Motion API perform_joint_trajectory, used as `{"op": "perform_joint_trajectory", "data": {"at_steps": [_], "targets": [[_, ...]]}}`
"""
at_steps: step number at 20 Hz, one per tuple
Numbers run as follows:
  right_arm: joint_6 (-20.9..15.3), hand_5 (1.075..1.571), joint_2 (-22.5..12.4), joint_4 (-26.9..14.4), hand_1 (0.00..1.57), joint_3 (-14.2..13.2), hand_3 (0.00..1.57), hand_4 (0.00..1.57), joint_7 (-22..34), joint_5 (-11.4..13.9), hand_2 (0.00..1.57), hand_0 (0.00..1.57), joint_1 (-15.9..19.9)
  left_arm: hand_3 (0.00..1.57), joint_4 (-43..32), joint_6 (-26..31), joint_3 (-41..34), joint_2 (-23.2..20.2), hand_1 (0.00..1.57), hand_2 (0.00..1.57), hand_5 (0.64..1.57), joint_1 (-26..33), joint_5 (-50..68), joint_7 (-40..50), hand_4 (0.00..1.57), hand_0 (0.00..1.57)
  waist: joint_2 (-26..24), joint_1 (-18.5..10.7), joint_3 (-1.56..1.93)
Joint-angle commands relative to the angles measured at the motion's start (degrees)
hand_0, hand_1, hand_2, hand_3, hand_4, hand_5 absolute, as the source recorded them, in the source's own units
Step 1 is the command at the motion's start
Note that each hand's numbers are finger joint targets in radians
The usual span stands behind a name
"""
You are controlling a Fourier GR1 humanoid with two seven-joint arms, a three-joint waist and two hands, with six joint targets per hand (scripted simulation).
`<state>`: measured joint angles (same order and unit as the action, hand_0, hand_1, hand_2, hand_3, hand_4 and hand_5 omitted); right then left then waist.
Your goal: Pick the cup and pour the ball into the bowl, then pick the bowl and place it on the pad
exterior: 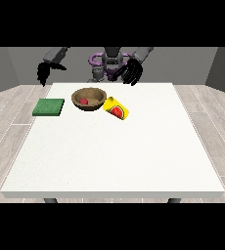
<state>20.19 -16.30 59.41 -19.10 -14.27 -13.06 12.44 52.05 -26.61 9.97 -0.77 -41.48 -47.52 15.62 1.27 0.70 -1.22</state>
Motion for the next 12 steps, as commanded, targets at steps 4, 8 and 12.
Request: {"op": "perform_joint_trajectory", "data": {"at_steps": [4, 8, 12], "targets": [[-7.6, 1.571, 5.1, 2.7, 0.0, 2.3, 0.0, 0.25, 0.8, 2.9, 0.0, 0.0, 2.6, 0.0, 12.3, 4.1, -5.0, 0.8, 0.0, 0.0, 1.563, 11.1, 31.9, -17.0, 0.0, 0.0, 2.7, -2.5, 0.54], [-15.0, 1.57, 12.3, 3.7, 0.0, 4.6, 0.0, 0.29, -0.3, 5.4, 0.0, 0.0, 1.4, 0.0, 12.9, 12.9, -7.1, 0.5, 0.0, 0.0, 1.565, 15.9, 38.0, -27.6, 0.0, 0.0, 4.7, -5.8, 1.03], [-15.7, 1.569, 12.5, 1.1, 0.0, 5.1, 0.0, 0.32, -0.5, 5.6, 0.0, 0.0, 2.0, 0.0, 13.0, 17.9, -8.5, -2.4, 0.0, 0.0, 1.563, 19.9, 40.8, -31.3, 0.0, 0.0, 3.4, -5.0, 1.2]]}}
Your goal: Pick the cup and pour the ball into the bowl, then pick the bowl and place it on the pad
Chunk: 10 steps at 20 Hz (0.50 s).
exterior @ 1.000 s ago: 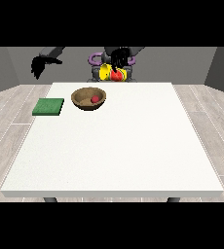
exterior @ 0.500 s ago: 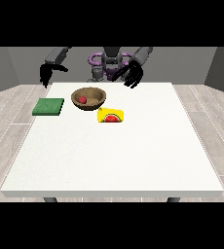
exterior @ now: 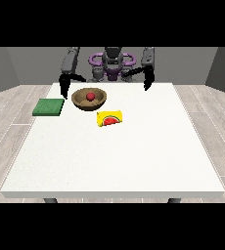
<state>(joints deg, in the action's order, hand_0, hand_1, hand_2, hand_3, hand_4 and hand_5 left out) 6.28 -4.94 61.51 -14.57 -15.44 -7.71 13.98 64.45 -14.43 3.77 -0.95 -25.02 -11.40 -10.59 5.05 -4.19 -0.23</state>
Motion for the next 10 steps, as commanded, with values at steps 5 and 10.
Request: {"op": "perform_joint_trajectory", "data": {"at_steps": [5, 10], "targets": [[-2.6, 1.567, -0.6, -12.0, 0.0, -1.9, 0.0, 0.26, -6.3, -0.7, 0.0, 0.0, 6.9, 0.0, 4.1, 6.6, -2.7, -2.9, 0.0, 0.0, 1.565, 2.1, 4.2, -3.1, 0.0, 0.0, 1.8, -1.5, 0.26], [-4.4, 1.563, 3.0, -12.5, 0.0, 2.9, 0.0, 0.19, -8.1, 2.3, 0.0, 0.0, 3.7, 0.0, 0.8, 9.5, -7.9, -7.1, 0.0, 0.0, 1.566, 2.5, 7.0, -5.4, 0.0, 0.0, 0.3, 2.1, 0.24]]}}
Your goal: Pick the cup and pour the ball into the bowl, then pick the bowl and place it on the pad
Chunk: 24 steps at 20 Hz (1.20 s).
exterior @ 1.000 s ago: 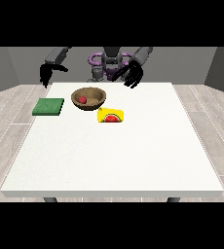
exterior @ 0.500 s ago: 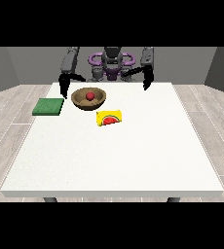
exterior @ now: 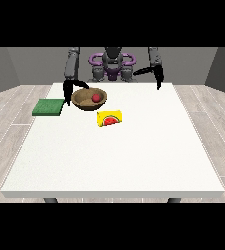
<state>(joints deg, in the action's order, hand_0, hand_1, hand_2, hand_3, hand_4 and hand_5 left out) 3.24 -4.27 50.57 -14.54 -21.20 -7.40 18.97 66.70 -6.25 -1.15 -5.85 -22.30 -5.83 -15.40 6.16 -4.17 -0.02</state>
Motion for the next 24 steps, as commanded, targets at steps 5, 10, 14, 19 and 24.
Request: {"op": "perform_joint_trajectory", "data": {"at_steps": [5, 10, 14, 19, 24], "targets": [[0.9, 1.563, -0.4, -10.1, 0.0, -0.3, 0.0, 0.09, -8.5, -0.5, 0.0, 0.0, 2.3, 0.0, 1.8, 3.8, -1.9, -2.2, 0.0, 0.0, 1.566, 2.2, 1.7, -2.3, 0.0, 0.0, 1.9, -0.3, 0.03], [-2.5, 1.565, 0.8, -15.5, 0.0, -0.2, 0.0, 0.14, -7.7, -0.9, 0.0, 0.0, 6.6, 0.0, 4.0, 2.6, -1.8, -1.6, 0.0, 0.0, 1.566, 1.1, 0.5, 1.4, 0.0, 0.0, 0.9, -0.5, 0.04], [-10.9, 1.512, -1.5, -18.7, 1.45, -3.6, 0.0, 0.47, -3.7, 0.0, 1.57, 1.45, 3.8, 0.0, 7.3, 3.1, 0.0, -1.7, 0.0, 0.0, 1.571, -1.1, 0.0, 0.5, 0.08, 0.0, 7.2, -4.7, 0.04], [-24.2, 1.549, -6.4, -17.3, 1.57, 2.2, 1.51, 0.94, -2.4, 11.7, 1.57, 1.57, 0.5, 0.0, 7.4, 5.2, 0.7, -0.9, 0.0, 0.0, 1.544, -1.5, 1.4, -0.3, 0.6, 0.0, 7.1, -7.7, -0.29], [-29.0, 1.566, -5.5, -14.9, 1.57, 5.9, 1.26, 0.9, 10.3, 15.5, 1.57, 1.57, 2.1, 0.0, 4.0, 6.2, 0.5, -1.0, 0.0, 0.0, 1.466, 1.3, 1.7, -0.1, 0.9, 0.0, -0.1, -7.3, -0.28]]}}
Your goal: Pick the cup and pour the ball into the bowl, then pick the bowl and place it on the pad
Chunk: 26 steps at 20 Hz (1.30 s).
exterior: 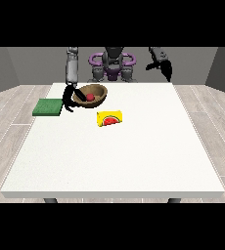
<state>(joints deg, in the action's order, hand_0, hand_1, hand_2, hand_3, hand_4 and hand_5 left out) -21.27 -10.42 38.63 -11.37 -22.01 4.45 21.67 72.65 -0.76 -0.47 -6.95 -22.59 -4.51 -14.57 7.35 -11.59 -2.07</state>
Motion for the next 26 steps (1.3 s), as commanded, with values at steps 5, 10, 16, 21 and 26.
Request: {"op": "perform_joint_trajectory", "data": {"at_steps": [5, 10, 16, 21, 26], "targets": [[-2.1, 1.561, 0.1, 2.4, 1.57, 8.7, 0.97, 0.82, 28.7, 7.5, 1.57, 1.57, 3.6, 0.0, -9.2, 0.2, -6.1, -2.8, 0.0, 0.0, 1.422, 3.4, 2.6, 0.9, 0.98, 0.0, -11.5, 9.3, 1.88], [4.6, 1.567, -1.4, 8.5, 1.57, 11.4, 0.89, 0.81, 41.1, 8.0, 1.57, 1.57, 8.1, 0.0, -12.4, -0.9, -8.6, -4.1, 0.0, 0.0, 1.404, 5.8, 3.1, 1.1, 1.0, 0.0, -16.6, 14.9, 1.99], [10.1, 1.57, -9.5, 12.2, 1.57, 4.4, 0.75, 0.79, 41.0, 3.0, 1.57, 1.57, 8.5, 0.0, -10.0, -0.1, -7.8, -3.4, 0.0, 0.0, 1.418, 7.2, 2.9, -3.8, 1.0, 0.0, -10.4, 13.0, 2.05], [10.8, 1.571, -15.3, 8.5, 1.57, -2.7, 0.73, 0.78, 34.7, 0.0, 1.57, 1.57, 8.7, 0.0, -3.4, 3.0, -6.5, -4.1, 0.0, 0.0, 1.448, 4.9, 4.4, 0.6, 1.1, 0.0, -6.0, 7.2, 2.1], [14.3, 1.571, -21.0, 6.8, 1.57, -5.7, 0.0, 0.91, 28.6, -1.3, 1.57, 1.57, 6.8, 0.0, -5.3, 9.9, -16.8, -13.8, 0.0, 0.0, 1.525, 2.4, 12.4, -3.6, 1.31, 0.0, 0.0, 6.9, 2.09]]}}
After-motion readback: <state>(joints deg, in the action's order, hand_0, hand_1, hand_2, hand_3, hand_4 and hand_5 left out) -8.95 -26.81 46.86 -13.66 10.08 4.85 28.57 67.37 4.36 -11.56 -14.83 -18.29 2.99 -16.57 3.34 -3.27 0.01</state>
